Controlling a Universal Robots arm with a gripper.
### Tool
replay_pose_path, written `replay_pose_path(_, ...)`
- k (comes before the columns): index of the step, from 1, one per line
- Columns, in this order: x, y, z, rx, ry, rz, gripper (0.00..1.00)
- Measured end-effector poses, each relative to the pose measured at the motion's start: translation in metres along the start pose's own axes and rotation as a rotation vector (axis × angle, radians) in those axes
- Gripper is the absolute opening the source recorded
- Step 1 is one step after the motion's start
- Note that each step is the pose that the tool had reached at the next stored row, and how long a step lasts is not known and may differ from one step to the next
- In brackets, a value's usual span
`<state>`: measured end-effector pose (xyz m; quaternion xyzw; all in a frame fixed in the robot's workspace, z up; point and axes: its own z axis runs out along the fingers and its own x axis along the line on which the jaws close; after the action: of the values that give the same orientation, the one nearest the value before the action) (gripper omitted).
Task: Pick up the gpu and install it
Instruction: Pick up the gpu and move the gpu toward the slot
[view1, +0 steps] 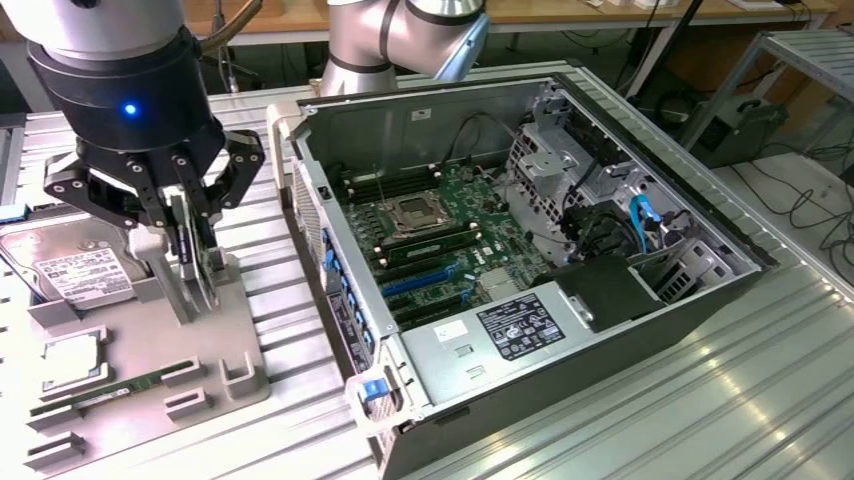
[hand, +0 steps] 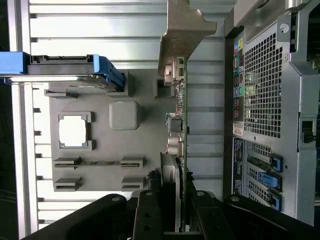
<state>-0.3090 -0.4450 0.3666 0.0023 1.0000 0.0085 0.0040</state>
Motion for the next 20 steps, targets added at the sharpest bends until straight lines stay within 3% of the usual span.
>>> replay_pose_path(11,0.0,0.0003,-0.0204,0.0001,0.0001,-0.001,0.27)
replay_pose_path(20,0.0,0.0004,-0.0246,0.0,0.0004,-0.02,0.27)
